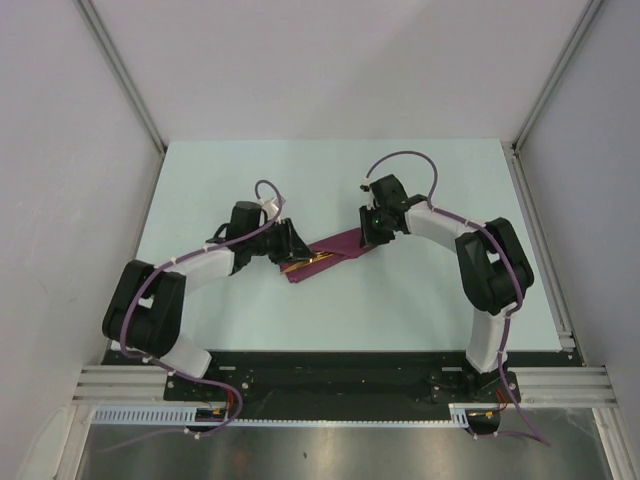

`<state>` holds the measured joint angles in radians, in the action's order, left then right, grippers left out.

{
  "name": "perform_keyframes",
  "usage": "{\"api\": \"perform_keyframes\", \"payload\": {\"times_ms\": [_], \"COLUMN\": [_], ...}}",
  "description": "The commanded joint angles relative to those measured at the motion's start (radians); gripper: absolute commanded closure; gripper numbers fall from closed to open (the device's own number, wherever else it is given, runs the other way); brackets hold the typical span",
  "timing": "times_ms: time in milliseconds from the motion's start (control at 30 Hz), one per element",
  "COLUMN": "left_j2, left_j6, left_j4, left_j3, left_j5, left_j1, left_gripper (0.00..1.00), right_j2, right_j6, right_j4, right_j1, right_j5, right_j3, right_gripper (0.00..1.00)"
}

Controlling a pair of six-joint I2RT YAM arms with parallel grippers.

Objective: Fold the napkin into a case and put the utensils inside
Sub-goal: Stuff the knife at the center of the board, then reset both arms

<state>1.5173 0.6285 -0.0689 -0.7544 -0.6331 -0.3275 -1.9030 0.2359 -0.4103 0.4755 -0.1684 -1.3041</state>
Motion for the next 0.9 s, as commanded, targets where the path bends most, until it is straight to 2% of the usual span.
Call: {"api": "perform_keyframes", "payload": {"times_ms": [0,133,233,433,533,600,667,833,867], "left_j2": [0.029,-0.003,-0.054,-0.183,-0.256,-0.316,-0.344,-0.411,-0.419], "left_j6": [0.004,-0.021,-0.049,-0.099,-0.096,-0.066,-0.038,-0.015,-0.007], "left_j4": [-0.037,-0.005,0.044,0.109,0.089,0.015,-0.037,-0.098,-0.126], "left_j3": [-0.059,-0.056,-0.053,-0.039,-0.014,0.027,0.064,0.107,0.115], "left_j5": [0.029,0.03,0.052,0.098,0.16,0.209,0.242,0.346,0.363], "left_j1": [-0.013,-0.013,-0.013,-0.05,-0.113,-0.165,-0.221,-0.35,-0.393], "left_gripper": [0.62,0.61,0.56,0.45,0.43,0.4,0.39,0.38,0.36], "right_j2": [0.009,0.034,0.091,0.269,0.404,0.473,0.57,0.743,0.81], "right_j6": [0.034,0.036,0.02,0.028,0.077,0.109,0.155,0.226,0.236], "right_j4": [0.019,0.042,0.038,0.039,0.086,0.12,0.177,0.228,0.226], "right_j1": [0.031,0.037,0.04,0.025,0.012,0.011,0.006,-0.012,-0.012], "right_j5": [-0.069,-0.048,-0.013,-0.035,-0.034,-0.031,-0.028,-0.03,-0.008], "right_j3": [-0.04,-0.003,0.014,0.13,0.24,0.297,0.383,0.502,0.54], "right_gripper": [0.77,0.76,0.71,0.54,0.45,0.39,0.0,0.0,0.0]}}
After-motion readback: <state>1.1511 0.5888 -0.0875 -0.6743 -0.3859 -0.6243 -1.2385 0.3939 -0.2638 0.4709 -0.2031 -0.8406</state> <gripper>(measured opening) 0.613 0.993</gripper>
